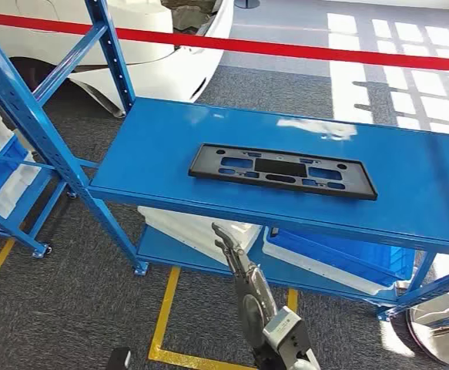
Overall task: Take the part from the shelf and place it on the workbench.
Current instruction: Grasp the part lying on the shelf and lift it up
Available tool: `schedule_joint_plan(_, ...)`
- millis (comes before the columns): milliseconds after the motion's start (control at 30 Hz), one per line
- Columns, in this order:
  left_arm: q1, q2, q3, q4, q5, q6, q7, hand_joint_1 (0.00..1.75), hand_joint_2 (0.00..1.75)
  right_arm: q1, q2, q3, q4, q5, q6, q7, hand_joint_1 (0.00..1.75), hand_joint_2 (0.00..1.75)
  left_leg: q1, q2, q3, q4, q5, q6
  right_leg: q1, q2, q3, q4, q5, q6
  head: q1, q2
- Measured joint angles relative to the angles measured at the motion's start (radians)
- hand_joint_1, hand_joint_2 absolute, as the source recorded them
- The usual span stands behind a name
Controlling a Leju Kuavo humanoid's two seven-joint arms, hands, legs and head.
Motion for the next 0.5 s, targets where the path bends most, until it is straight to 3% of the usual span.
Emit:
schedule_joint_plan(100,0.002,0.001,0.000,0.000,-0.003,0.000,-0.005,0.00,0.00,-0.001,0.000,0.001,0.002,0.000,0.010,0.000,0.00,0.00,0.006,0.000,-0.043,0.084,-0.016,-0.010,-0.001,0.000,0.000,0.001,-0.001,0.001,0.000,0.000)
schedule_joint_plan(133,0.003,0.001,0.000,0.000,-0.004,0.000,-0.007,0.00,0.00,-0.002,0.000,0.002,0.003,-0.001,0.015,-0.001,0.00,0.00,0.009,0.001,-0.040,0.075,0.001,-0.014,-0.002,0.001,0.001,0.002,-0.002,0.002,0.000,0.000)
schedule_joint_plan(233,0.001,0.004,0.003,0.000,-0.008,-0.001,-0.013,0.00,0.00,-0.008,0.000,0.007,0.007,-0.007,0.030,-0.005,0.00,0.00,0.017,0.002,0.041,-0.103,0.094,-0.021,-0.006,0.004,0.000,0.017,-0.012,0.017,-0.001,0.000)
schedule_joint_plan(300,0.000,0.006,0.007,0.000,-0.009,-0.003,-0.017,0.00,0.00,-0.014,0.000,0.012,0.010,-0.012,0.039,-0.009,0.00,0.00,0.014,0.000,0.070,-0.166,0.109,-0.008,-0.004,0.005,-0.004,0.026,-0.018,0.030,-0.001,0.000)
schedule_joint_plan(400,0.000,0.007,0.014,0.000,-0.012,-0.006,-0.020,0.00,0.00,-0.022,0.000,0.020,0.012,-0.017,0.049,-0.017,0.00,0.00,0.010,-0.002,0.070,-0.168,0.109,0.017,-0.008,0.007,-0.003,0.028,-0.021,0.043,-0.002,0.000)
schedule_joint_plan(467,-0.001,0.007,0.016,0.000,-0.015,-0.007,-0.020,0.00,0.00,-0.027,0.000,0.024,0.013,-0.020,0.052,-0.021,0.00,0.00,0.012,-0.001,0.070,-0.170,0.113,0.029,-0.010,0.006,-0.021,0.075,-0.056,0.051,0.000,0.000)
schedule_joint_plan(500,-0.002,0.007,0.017,0.000,-0.017,-0.007,-0.020,0.00,0.00,-0.028,0.000,0.025,0.013,-0.023,0.053,-0.022,0.00,0.00,0.012,-0.001,0.070,-0.171,0.113,0.033,-0.011,0.006,-0.045,0.131,-0.088,0.054,0.001,0.000)
